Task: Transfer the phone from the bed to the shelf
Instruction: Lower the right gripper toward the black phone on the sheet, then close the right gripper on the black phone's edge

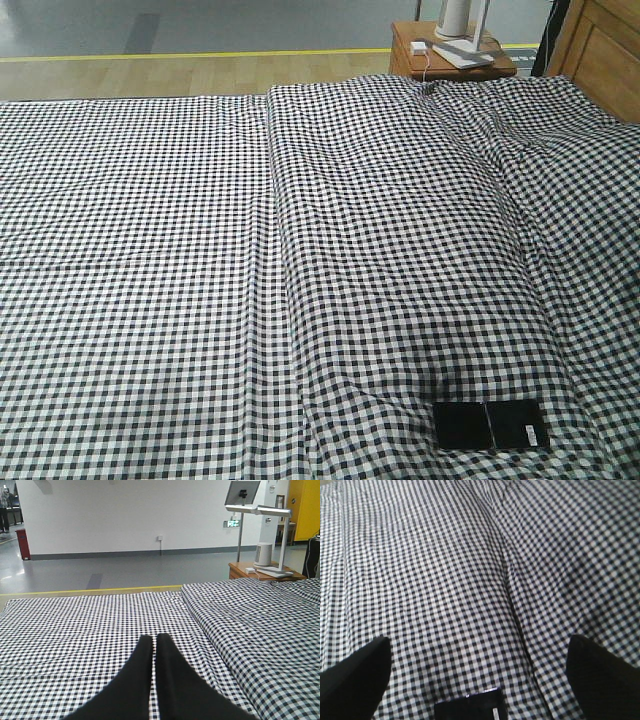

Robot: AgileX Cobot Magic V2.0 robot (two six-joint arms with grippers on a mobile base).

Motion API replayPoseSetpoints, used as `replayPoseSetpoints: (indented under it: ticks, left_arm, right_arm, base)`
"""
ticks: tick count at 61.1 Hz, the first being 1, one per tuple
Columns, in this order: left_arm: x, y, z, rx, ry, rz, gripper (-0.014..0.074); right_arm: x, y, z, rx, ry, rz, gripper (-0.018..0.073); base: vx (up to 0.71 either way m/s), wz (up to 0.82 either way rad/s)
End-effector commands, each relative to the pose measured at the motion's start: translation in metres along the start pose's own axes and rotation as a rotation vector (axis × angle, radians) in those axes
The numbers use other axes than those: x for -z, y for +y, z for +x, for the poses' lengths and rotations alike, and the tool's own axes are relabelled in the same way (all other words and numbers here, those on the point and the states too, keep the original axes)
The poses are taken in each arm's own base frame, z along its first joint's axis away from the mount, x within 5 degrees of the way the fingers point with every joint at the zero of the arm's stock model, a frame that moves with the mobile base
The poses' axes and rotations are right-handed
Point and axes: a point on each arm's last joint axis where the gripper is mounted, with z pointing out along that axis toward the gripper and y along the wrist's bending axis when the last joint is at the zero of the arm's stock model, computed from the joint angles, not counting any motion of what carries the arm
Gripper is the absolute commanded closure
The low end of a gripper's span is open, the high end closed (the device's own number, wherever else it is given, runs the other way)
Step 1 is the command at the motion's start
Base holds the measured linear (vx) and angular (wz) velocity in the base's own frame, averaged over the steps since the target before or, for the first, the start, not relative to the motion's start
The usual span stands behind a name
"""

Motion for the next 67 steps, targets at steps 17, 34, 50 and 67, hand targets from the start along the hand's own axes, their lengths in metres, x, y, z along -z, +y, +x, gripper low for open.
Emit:
replayPoseSetpoints:
  ticks: [17,34,50,67]
  left_arm:
    - [0.001,0.0,-0.015,0.019,-0.094,-0.002,0.0595]
    - [0.001,0.0,-0.015,0.019,-0.094,-0.002,0.0595]
    - [0.001,0.0,-0.015,0.019,-0.094,-0.002,0.0595]
    - [0.001,0.0,-0.015,0.019,-0.094,-0.002,0.0595]
  right_arm:
    - [-0.081,-0.054,0.0,-0.08,0.134,-0.057,-0.0088]
    - [-0.161,-0.098,0.036,-0.117,0.324,-0.116,-0.0078]
    - [-0.223,-0.134,0.07,-0.186,0.457,-0.249,-0.0069]
    - [-0.28,-0.151,0.102,-0.204,0.554,-0.382,-0.0063]
  base:
    - [0.0,0.0]
    - [0.0,0.0]
    - [0.0,0.0]
    - [0.0,0.0]
